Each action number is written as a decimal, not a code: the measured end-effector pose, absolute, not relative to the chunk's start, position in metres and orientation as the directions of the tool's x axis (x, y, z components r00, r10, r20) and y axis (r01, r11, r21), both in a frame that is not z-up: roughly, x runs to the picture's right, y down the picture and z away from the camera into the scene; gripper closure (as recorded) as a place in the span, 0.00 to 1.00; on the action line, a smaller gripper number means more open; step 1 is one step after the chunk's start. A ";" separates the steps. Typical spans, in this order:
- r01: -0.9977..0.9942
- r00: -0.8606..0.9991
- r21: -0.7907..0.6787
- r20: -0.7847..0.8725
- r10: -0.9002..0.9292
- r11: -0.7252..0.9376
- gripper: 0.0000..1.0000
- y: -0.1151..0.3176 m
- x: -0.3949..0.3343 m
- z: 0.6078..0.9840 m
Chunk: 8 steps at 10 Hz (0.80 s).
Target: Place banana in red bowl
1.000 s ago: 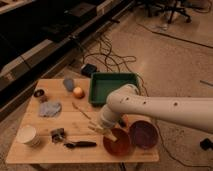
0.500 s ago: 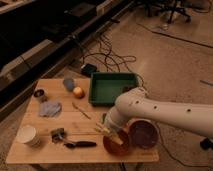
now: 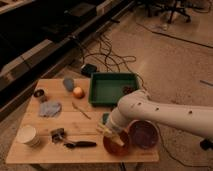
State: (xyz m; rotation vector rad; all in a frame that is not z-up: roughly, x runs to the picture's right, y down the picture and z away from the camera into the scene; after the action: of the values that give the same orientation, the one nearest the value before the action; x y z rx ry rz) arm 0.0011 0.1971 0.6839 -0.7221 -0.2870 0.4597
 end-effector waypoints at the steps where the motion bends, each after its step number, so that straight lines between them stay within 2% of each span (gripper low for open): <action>1: -0.306 0.862 -0.690 0.092 0.498 0.656 1.00 0.197 0.001 0.685; 3: -0.314 0.860 -0.688 0.086 0.503 0.654 0.93 0.197 0.002 0.686; 5: -0.320 0.858 -0.686 0.082 0.507 0.654 0.64 0.196 0.004 0.687; 8: -0.329 0.857 -0.685 0.071 0.510 0.650 0.29 0.197 0.008 0.686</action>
State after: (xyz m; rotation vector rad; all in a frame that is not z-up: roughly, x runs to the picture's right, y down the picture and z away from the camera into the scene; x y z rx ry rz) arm 0.0076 0.1967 0.6857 -0.7196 -0.2689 0.4829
